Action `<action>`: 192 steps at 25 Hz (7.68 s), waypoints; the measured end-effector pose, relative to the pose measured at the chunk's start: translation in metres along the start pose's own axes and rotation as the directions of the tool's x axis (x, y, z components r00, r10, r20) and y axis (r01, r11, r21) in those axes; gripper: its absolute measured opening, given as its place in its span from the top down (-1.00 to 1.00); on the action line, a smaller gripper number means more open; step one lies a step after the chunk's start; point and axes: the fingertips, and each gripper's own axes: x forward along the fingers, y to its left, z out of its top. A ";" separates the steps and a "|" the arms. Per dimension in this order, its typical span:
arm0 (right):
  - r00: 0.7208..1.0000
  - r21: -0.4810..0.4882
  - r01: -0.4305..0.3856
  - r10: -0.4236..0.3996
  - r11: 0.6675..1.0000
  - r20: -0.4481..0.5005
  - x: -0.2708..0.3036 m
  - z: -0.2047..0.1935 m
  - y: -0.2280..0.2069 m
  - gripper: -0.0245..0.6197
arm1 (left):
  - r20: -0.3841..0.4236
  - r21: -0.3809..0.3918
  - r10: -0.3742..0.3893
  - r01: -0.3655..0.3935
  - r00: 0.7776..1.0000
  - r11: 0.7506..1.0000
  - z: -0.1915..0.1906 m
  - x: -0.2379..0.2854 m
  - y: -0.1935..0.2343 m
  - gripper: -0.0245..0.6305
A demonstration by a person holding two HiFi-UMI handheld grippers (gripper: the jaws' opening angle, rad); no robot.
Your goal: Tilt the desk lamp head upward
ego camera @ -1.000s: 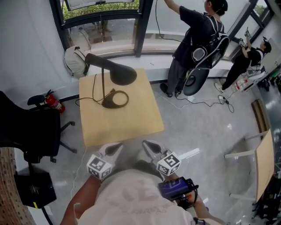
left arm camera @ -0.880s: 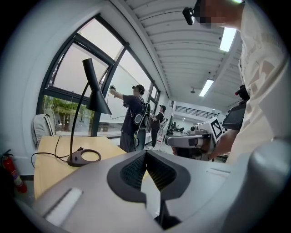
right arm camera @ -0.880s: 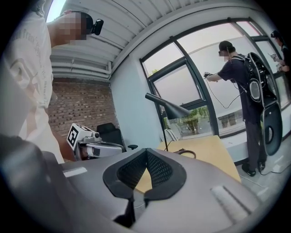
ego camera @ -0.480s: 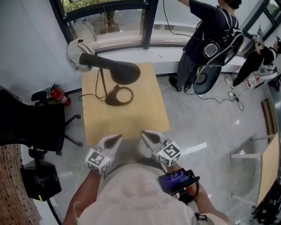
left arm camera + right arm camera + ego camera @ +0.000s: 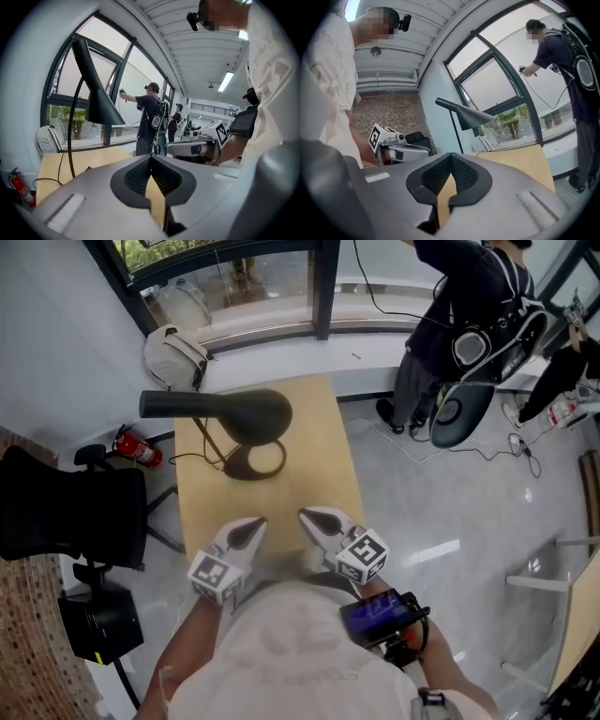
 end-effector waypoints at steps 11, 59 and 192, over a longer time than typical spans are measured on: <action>0.997 0.015 -0.071 0.071 0.997 0.001 0.022 0.018 -0.040 0.88 | -0.009 0.045 0.091 -0.090 0.996 0.995 0.040 0.024 0.018 0.92; 0.943 -0.932 -0.058 -0.287 0.358 -0.169 0.108 0.071 -0.134 0.39 | 0.032 0.027 0.082 -0.083 0.996 0.996 0.036 0.017 0.059 0.92; 0.946 -0.646 -0.261 -0.322 -0.717 -0.025 0.058 0.284 -0.013 0.83 | 0.189 0.149 -0.028 -0.001 0.982 0.989 0.088 -0.042 0.091 0.92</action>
